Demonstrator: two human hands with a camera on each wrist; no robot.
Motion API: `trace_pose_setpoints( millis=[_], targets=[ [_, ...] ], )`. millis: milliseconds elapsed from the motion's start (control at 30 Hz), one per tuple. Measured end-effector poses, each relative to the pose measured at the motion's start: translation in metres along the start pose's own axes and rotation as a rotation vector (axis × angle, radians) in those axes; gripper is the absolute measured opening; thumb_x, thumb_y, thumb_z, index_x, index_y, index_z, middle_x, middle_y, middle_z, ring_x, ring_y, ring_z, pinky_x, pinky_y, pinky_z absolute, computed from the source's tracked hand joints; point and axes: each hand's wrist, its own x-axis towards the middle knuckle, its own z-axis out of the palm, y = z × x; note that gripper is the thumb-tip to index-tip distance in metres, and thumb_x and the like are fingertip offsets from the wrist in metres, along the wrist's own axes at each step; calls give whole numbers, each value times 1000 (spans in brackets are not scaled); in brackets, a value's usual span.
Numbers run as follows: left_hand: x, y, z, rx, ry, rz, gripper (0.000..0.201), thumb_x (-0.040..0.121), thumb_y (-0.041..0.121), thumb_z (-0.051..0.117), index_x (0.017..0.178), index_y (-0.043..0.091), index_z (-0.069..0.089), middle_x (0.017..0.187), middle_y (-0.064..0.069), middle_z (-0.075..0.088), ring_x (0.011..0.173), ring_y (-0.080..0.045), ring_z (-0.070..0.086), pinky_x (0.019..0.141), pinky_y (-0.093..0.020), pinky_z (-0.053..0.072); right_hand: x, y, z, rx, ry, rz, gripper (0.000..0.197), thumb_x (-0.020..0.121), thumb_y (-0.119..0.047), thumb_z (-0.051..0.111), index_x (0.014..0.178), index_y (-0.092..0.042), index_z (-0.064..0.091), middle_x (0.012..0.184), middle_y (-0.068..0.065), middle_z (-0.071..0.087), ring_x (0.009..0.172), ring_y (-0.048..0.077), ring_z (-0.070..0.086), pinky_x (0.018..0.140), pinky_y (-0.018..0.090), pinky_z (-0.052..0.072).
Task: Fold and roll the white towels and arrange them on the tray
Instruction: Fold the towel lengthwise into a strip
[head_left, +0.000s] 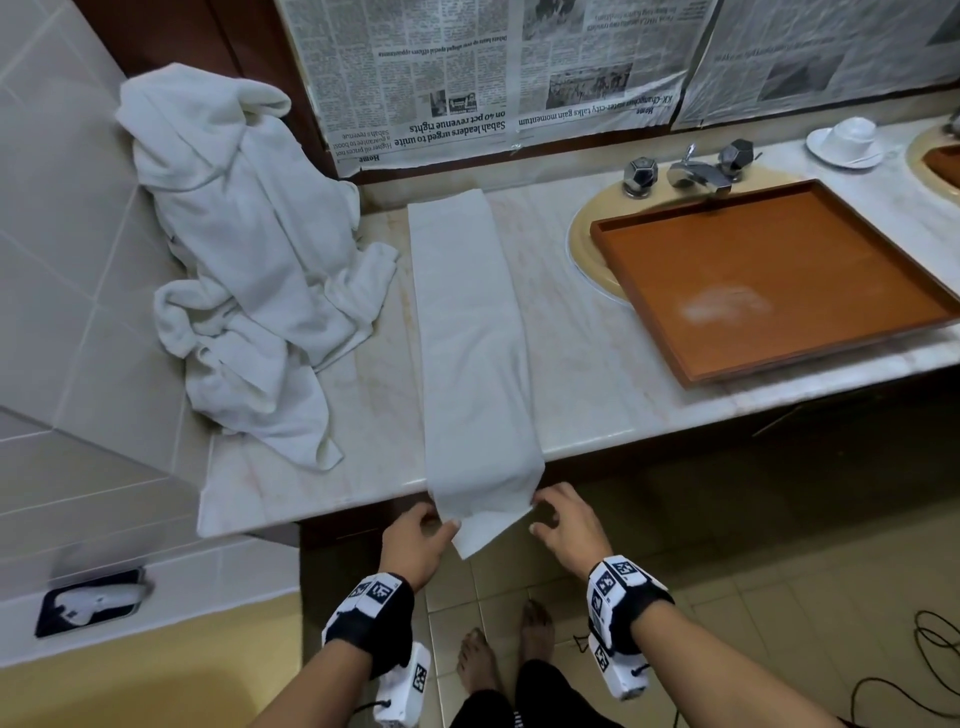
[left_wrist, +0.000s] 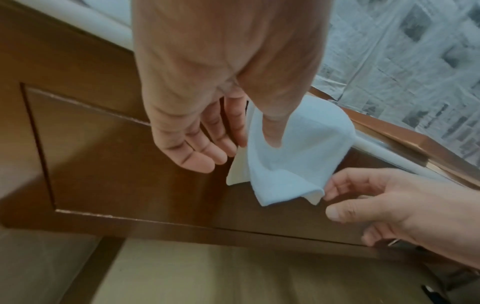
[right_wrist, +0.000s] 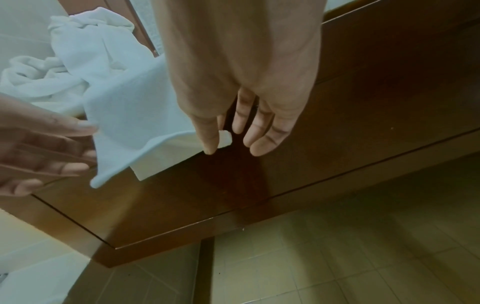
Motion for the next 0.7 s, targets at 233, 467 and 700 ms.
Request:
trace_pose_setpoints(
  millis=[233, 467, 700],
  targets=[
    [-1, 0, 6, -76, -7, -111, 19, 88, 32, 72, 94, 14, 69, 89, 0, 69, 87, -16, 63, 74, -22, 42, -11, -1, -1, 22, 42, -66, 15, 87, -30, 72, 82, -25, 59, 98, -16, 55, 96, 9, 54, 85, 27, 49],
    [-4, -2, 2, -211, -52, -154, 14, 87, 26, 67, 81, 14, 67, 81, -2, 69, 75, -18, 59, 68, -26, 45, -50, -28, -19, 252, 118, -202, 15, 90, -22, 63, 80, -24, 51, 76, -4, 56, 68, 13, 54, 60, 30, 48],
    [-11, 0, 2, -329, -136, -139, 22, 70, 39, 59, 71, 18, 54, 67, -1, 58, 67, -20, 55, 69, -39, 50, -70, -22, -18, 41, 38, -134, 17, 98, -21, 57, 87, -28, 47, 81, -8, 53, 67, 7, 50, 61, 21, 47]
  ],
)
